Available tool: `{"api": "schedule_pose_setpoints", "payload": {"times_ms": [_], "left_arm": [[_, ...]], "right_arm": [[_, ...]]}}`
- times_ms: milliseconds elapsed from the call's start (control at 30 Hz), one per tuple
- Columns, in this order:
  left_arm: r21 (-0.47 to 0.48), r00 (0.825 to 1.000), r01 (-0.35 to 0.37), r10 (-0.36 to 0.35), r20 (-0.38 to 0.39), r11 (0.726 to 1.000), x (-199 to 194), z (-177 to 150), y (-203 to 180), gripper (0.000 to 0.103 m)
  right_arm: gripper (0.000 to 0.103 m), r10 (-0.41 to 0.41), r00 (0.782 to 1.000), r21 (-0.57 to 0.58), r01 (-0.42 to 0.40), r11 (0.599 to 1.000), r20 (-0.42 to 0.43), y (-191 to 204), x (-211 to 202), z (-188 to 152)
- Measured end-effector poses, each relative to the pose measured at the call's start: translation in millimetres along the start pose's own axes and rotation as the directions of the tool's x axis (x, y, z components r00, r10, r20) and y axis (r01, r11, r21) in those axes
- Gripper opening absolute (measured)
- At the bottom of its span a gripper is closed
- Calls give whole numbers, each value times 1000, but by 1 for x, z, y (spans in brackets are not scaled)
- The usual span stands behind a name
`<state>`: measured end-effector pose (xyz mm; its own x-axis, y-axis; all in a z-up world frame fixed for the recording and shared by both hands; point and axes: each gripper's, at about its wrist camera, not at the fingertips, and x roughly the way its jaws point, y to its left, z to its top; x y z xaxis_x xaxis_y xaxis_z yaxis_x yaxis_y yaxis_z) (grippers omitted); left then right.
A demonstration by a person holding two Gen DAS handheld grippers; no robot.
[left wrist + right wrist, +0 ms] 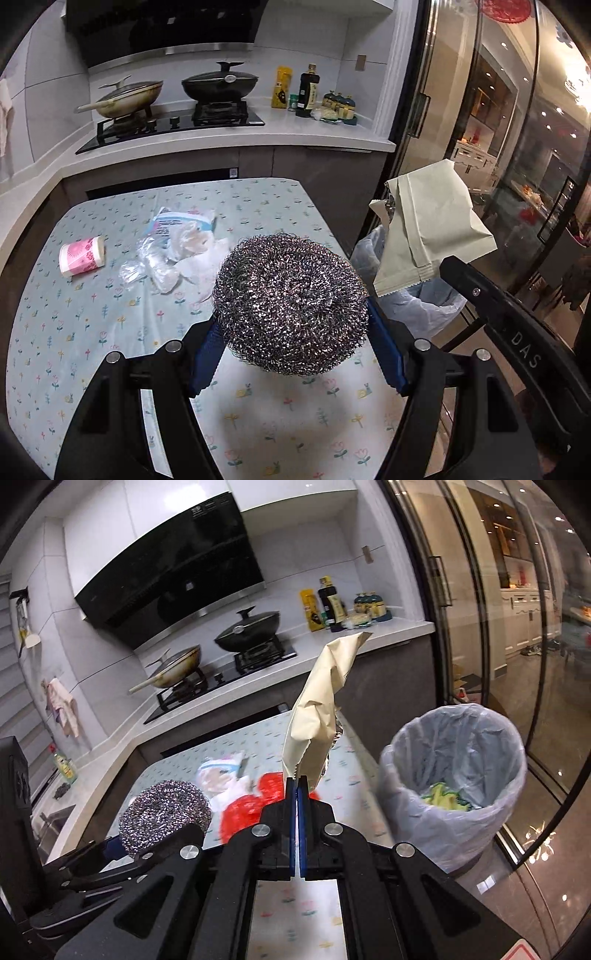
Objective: Collect trash
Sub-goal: 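Carry the steel wool and paper bag with both grippers over the bin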
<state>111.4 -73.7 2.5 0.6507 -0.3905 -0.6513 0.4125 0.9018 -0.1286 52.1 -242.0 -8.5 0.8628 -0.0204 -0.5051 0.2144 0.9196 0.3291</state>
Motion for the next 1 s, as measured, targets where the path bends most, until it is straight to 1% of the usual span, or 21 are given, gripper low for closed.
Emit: {"api": "schedule_pose_setpoints", "payload": {"times_ms": [267, 567, 667, 800, 1000], "left_arm": [[69, 998, 63, -61, -30, 996, 36, 12, -55, 68], [156, 993, 105, -94, -78, 982, 87, 21, -112, 67], [167, 989, 127, -111, -102, 978, 104, 23, -126, 68], [192, 986, 138, -116, -123, 972, 122, 25, -143, 68], [214, 980, 159, -127, -153, 964, 145, 24, -160, 68]], "right_arm": [[1, -83, 997, 54, 83, 995, -11, -63, 12, 11], [1, -145, 988, 120, 149, 981, -49, -125, 38, 17], [1, -164, 985, 143, 171, 975, -63, -144, 46, 15], [1, -185, 979, 166, 196, 966, -81, -166, 54, 15], [1, -204, 973, 182, 221, 958, -104, -187, 65, 13]]}}
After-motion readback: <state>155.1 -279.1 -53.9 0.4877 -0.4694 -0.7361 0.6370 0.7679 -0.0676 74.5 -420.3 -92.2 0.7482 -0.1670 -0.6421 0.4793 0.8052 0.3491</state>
